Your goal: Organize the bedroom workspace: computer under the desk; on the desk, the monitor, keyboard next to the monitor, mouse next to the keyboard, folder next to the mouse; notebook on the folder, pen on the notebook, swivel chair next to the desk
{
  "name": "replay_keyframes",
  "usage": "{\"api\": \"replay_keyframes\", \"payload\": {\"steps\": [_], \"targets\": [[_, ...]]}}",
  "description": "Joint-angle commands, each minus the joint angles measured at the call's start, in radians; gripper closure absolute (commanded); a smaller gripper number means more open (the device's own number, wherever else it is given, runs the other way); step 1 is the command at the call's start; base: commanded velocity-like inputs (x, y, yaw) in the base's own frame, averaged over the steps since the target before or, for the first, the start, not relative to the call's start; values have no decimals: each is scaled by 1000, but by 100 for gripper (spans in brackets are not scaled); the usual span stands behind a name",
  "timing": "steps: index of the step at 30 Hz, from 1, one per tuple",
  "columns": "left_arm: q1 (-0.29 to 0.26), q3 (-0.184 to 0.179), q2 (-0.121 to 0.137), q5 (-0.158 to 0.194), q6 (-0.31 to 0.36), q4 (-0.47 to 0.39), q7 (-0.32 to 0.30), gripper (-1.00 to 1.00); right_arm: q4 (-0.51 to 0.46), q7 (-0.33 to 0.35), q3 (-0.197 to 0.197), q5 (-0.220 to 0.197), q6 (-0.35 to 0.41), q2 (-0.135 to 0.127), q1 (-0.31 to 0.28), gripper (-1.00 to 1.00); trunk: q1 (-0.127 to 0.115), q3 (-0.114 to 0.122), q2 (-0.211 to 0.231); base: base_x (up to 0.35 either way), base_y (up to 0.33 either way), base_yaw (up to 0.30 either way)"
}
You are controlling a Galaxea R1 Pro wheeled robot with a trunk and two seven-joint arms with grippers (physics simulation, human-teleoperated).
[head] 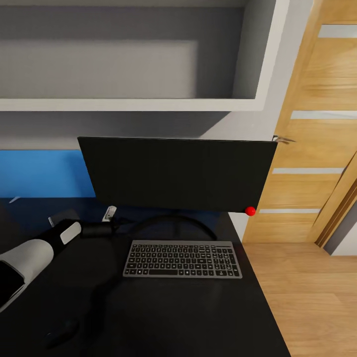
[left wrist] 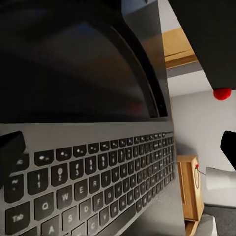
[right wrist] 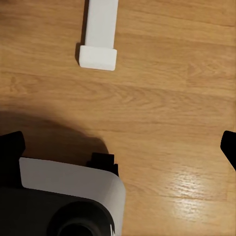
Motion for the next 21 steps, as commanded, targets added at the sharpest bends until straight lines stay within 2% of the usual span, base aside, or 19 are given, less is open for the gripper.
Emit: {"api": "replay_keyframes", "payload": {"steps": [1, 7, 16, 21], "targets": [[-1, -5, 1, 7, 4, -1, 0, -100, -3, -8, 6, -10, 1, -2, 0, -100, 0, -1, -1, 0, 0, 0], [1, -2, 3, 12, -4, -9, -16, -100, -2, -6, 6, -9, 1, -2, 0, -100, 0, -1, -1, 0, 0, 0], [8, -5, 10, 10, -6, -13, -141, -100, 10, 3, 7, -7, 1, -3, 0, -100, 0, -1, -1, 0, 0, 0], [17, -5, 12, 10, -7, -14, -160, -100, 12, 3, 7, -7, 1, -4, 0, -100, 0, -1, -1, -5, 0, 0]]}}
